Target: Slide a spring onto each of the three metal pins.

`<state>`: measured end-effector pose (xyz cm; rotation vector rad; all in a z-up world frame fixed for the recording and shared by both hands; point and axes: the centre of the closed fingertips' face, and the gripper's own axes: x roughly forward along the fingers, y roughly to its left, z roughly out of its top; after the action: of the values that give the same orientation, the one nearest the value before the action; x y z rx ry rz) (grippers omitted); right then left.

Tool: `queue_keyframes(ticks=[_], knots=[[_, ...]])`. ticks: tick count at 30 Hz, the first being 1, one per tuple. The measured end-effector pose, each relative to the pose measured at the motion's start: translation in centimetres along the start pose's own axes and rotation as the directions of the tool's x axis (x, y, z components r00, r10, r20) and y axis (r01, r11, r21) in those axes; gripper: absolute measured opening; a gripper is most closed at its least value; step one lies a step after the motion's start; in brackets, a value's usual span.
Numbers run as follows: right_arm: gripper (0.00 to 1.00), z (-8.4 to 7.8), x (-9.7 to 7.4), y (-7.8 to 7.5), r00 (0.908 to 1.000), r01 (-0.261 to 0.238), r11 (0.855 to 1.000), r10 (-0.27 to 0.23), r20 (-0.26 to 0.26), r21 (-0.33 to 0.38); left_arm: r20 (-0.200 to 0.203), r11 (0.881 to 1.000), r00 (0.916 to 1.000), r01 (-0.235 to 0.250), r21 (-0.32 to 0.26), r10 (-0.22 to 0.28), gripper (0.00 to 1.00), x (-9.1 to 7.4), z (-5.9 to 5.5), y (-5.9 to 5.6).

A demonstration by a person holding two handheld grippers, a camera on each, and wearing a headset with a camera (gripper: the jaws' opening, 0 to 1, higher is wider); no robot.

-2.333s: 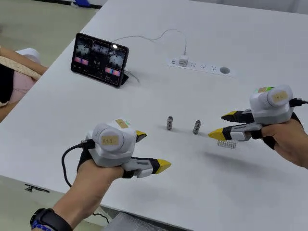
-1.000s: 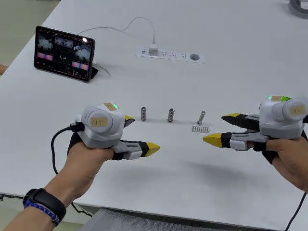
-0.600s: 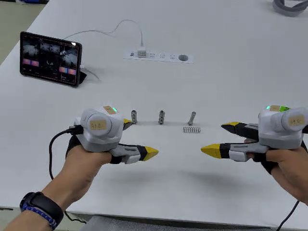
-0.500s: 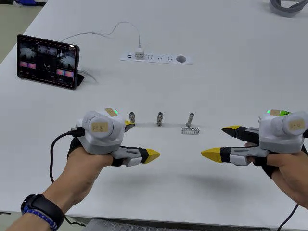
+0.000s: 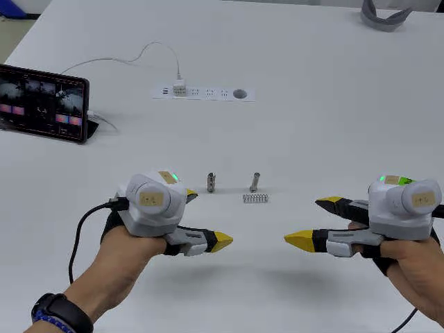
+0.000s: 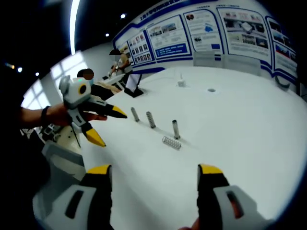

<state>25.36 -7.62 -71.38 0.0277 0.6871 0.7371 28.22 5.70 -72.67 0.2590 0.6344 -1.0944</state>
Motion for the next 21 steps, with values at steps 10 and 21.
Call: queue_keyframes(ticks=[10, 21], knots=[[0.75, -0.7, -1.0, 0.0, 0.9999, 0.012, 1.0, -0.012, 0.009, 0.025, -0.035, 0.996, 0.9974, 0.065, 0.061, -0.063, 0.69, 3.0, 0.7, -1.1], [0.77, -1.9, -2.6, 0.0, 0.9996, 0.022, 0.998, -0.023, 0.015, 0.063, -0.053, 0.993, 0.994, 0.099, 0.065, -0.096, 0.68, 6.1, 1.2, -1.1]])
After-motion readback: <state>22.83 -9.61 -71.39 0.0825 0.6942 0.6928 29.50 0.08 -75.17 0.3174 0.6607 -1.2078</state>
